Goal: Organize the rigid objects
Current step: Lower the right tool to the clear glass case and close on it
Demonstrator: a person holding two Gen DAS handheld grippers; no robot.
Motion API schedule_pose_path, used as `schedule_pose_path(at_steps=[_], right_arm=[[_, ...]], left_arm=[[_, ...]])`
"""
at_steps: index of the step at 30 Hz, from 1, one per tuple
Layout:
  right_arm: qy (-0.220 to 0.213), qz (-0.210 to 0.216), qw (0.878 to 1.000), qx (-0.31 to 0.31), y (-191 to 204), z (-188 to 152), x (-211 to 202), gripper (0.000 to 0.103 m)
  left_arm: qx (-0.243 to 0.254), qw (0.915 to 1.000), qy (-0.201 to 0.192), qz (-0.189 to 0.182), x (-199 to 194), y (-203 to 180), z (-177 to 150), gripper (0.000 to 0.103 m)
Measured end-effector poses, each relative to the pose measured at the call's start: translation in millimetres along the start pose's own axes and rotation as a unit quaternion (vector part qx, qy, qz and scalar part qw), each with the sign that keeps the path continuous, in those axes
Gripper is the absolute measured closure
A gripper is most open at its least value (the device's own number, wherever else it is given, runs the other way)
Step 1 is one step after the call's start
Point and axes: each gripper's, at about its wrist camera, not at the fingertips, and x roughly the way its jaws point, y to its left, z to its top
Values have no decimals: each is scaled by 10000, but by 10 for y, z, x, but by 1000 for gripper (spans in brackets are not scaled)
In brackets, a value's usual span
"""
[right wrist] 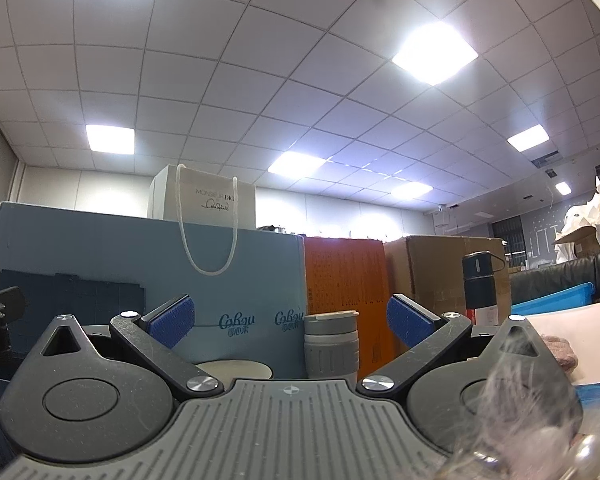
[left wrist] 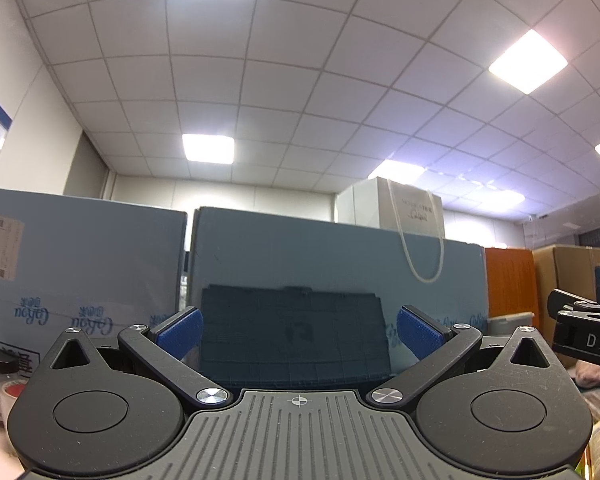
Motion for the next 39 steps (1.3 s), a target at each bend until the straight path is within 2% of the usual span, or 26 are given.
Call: schedule_pose_path(at_steps=[6,12,18,22,25,28,29,31,33,36,39], right_arm=[[-20,231,9997,12,-26,97,-92,0],[21,406,9989,242,-170,288,-184,0],[128,267,9989,373,-448,521,-260,0],[449,95,9981,404,-699,680,-224,0],[992,-23,9931,620,-948,772,-133,0],[1802,-30,9786,997,-1213,794,23,0],[2141,13,9701,1140,-1301,773,100,0],[2718,122,9513,1453,-1427,716,203,0],[3259,325,9255,1901,-1505,608,260,0],[3750,593,8894,2547,-1502,473,368,1],[4071,903,8627,2860,-1327,393,598,2]], left_arm=[[113,9996,151,-193,-25,-23,119,0],[-177,9983,427,-354,-19,-13,324,0],[-708,9934,694,-586,-1,3,548,0],[-858,9862,1052,-951,87,-76,693,0],[-972,9731,1608,-1336,246,-172,758,0],[-948,9540,2191,-1815,418,-288,772,0],[-948,9477,2347,-1944,469,-314,764,0],[-952,9368,2615,-2119,578,-342,752,0],[-1000,9292,2803,-2191,665,-314,741,0],[-1020,9314,2829,-2048,739,-160,743,0],[-996,9345,2897,-1813,841,44,732,0]])
